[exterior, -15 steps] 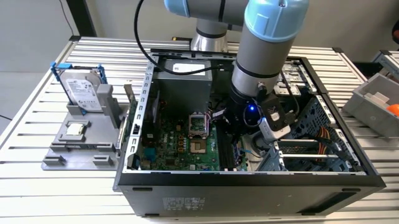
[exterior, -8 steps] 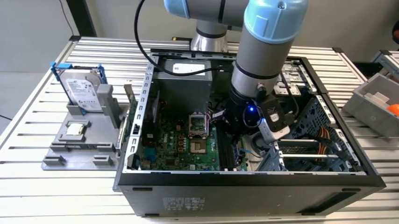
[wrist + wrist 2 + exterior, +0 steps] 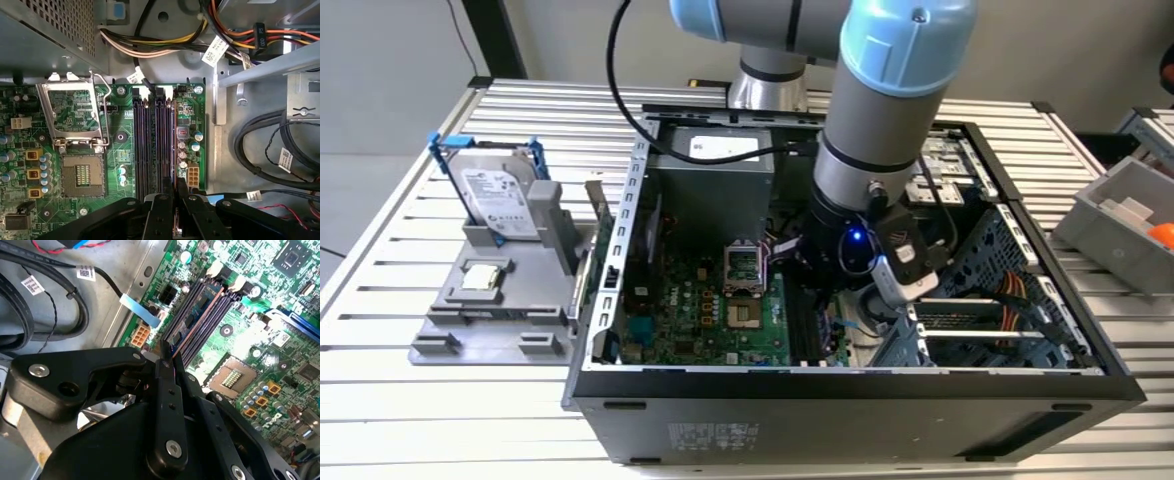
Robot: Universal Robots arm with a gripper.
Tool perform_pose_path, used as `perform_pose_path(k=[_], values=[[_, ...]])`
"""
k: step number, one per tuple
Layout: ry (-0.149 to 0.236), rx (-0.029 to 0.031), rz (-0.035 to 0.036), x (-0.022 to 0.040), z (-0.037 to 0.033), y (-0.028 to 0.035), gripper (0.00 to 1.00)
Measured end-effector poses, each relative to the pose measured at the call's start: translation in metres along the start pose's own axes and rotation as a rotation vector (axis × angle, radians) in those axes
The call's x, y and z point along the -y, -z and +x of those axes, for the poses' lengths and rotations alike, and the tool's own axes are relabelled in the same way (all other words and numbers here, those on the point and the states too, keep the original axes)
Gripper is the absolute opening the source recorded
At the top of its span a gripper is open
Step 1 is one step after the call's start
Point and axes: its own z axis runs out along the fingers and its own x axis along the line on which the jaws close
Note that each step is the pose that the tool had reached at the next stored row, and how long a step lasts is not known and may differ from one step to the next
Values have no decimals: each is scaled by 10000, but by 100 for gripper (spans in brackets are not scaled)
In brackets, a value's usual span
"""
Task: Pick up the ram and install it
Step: 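Insert the ram into the slot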
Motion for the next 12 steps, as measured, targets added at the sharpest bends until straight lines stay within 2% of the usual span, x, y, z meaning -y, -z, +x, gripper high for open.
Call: perform_pose_path(k=[5, 12], values=[[10, 1, -1, 0, 9, -2, 0], [10, 1, 4, -1, 11, -38, 0]])
